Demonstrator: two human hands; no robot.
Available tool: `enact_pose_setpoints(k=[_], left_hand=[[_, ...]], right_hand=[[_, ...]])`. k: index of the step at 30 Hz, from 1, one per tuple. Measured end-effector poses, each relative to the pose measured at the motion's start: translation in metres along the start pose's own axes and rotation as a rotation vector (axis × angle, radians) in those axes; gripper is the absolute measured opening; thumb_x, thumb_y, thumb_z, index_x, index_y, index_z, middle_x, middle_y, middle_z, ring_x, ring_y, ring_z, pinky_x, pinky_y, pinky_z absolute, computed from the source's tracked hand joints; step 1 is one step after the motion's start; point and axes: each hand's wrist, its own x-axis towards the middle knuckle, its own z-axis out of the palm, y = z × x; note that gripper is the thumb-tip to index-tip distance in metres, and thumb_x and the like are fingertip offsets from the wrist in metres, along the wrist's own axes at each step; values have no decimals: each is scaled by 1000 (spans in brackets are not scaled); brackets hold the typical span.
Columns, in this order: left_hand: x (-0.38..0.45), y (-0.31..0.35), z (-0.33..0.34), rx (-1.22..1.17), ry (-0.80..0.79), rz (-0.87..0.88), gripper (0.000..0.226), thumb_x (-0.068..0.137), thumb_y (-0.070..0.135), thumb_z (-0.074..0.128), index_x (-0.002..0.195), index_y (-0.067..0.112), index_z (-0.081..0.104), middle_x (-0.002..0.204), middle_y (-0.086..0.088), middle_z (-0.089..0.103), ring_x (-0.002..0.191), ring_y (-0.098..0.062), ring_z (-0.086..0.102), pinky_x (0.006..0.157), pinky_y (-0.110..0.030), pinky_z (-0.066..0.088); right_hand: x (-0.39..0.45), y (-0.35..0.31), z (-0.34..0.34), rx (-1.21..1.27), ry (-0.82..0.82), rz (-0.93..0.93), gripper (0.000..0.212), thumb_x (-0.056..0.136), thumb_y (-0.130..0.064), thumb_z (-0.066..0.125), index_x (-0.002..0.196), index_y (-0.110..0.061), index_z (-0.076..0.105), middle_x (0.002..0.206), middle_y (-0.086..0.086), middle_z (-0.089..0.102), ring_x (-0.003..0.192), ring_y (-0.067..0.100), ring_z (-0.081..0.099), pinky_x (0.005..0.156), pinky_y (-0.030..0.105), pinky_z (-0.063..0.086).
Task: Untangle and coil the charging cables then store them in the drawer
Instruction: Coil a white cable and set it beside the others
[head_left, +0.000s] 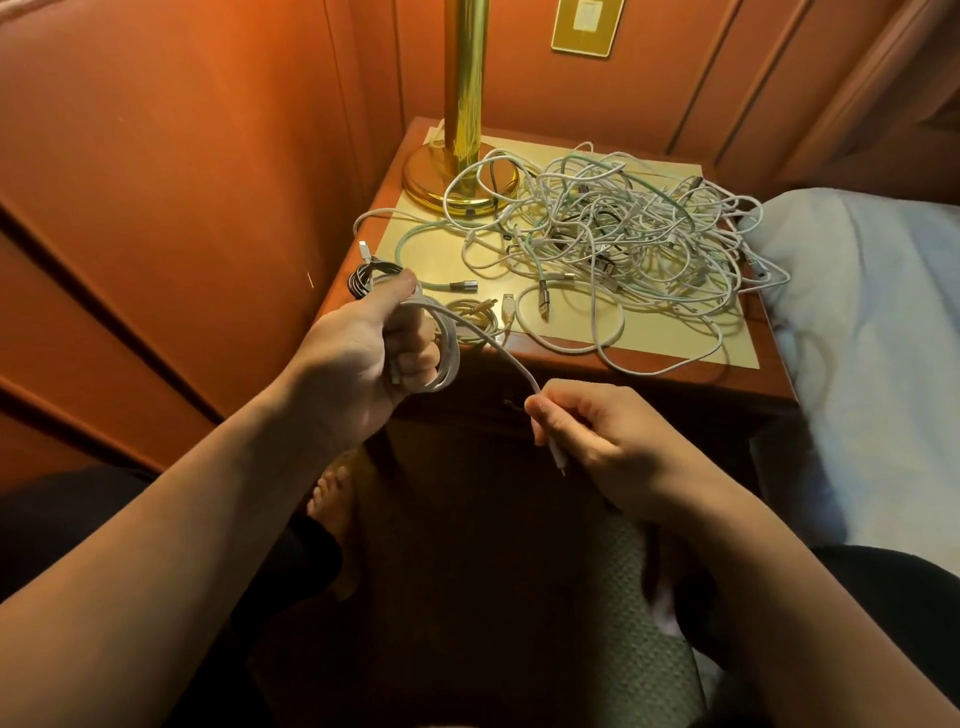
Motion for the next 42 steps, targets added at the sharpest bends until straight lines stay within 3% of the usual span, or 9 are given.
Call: enact_pose_setpoints(k=[3,9,15,20,24,30,35,38,42], left_hand=[[2,-8,2,11,-9,-31,65,111,35,36,47,24,28,52,4,21,45,-11,20,40,-22,27],[0,-26,11,-53,-109,-156,59,107,37,42,50,25,31,55,5,21,47,-10,23,43,-22,26],[-2,-31,15,-46,-133,-212,53,99,37,49,49,26,33,52,7,23,45,-8,25,43,-22,24],[-2,-32,14,-39,-131,-211,42,83,41,56,53,25,32,55,6,23,45,-8,25,44,-21,23],[-6,-37,19,29,-149,-202,40,80,42,56,52,25,32,55,6,23,44,-7,25,42,-20,23],[-4,-40,21,83,-128,-175,49,101,37,49,58,25,31,57,5,21,47,-8,23,48,-22,21],[-3,-41,22,109,-122,-129,53,105,35,49,54,24,39,56,5,26,50,-9,25,48,-21,31],[-4,-43,22,165,-113,-104,63,106,35,48,44,22,51,53,5,33,48,-10,33,47,-21,34],[-7,-45,23,293,-152,-83,71,108,39,41,40,20,51,46,-1,38,41,-13,36,45,-23,34]], right_hand=[[-2,1,7,185,40,12,19,103,-36,61,95,-26,75,82,-5,72,69,6,63,64,26,49],[-5,-4,16,624,159,18,26,103,-28,57,114,-12,75,94,2,76,63,9,53,53,13,41],[-4,-6,22,846,148,88,27,99,-36,60,106,-18,79,91,1,74,59,12,42,47,20,33],[-6,-8,22,860,90,125,26,95,-39,63,98,-23,82,87,0,73,64,13,41,54,21,31],[-6,-11,30,846,110,132,24,93,-40,64,86,-25,82,79,-4,70,59,9,44,49,18,33],[-5,-9,33,823,140,169,27,99,-37,61,85,-21,78,69,-8,68,60,8,50,49,19,37],[-3,-8,38,851,140,166,28,98,-40,62,84,-17,73,65,-3,58,58,9,46,48,22,37],[-3,-10,36,773,46,96,42,103,-44,54,85,-8,67,72,7,49,62,17,43,54,28,40],[-4,-13,31,730,-128,81,39,88,-32,53,97,3,68,79,15,45,62,20,43,56,31,45]])
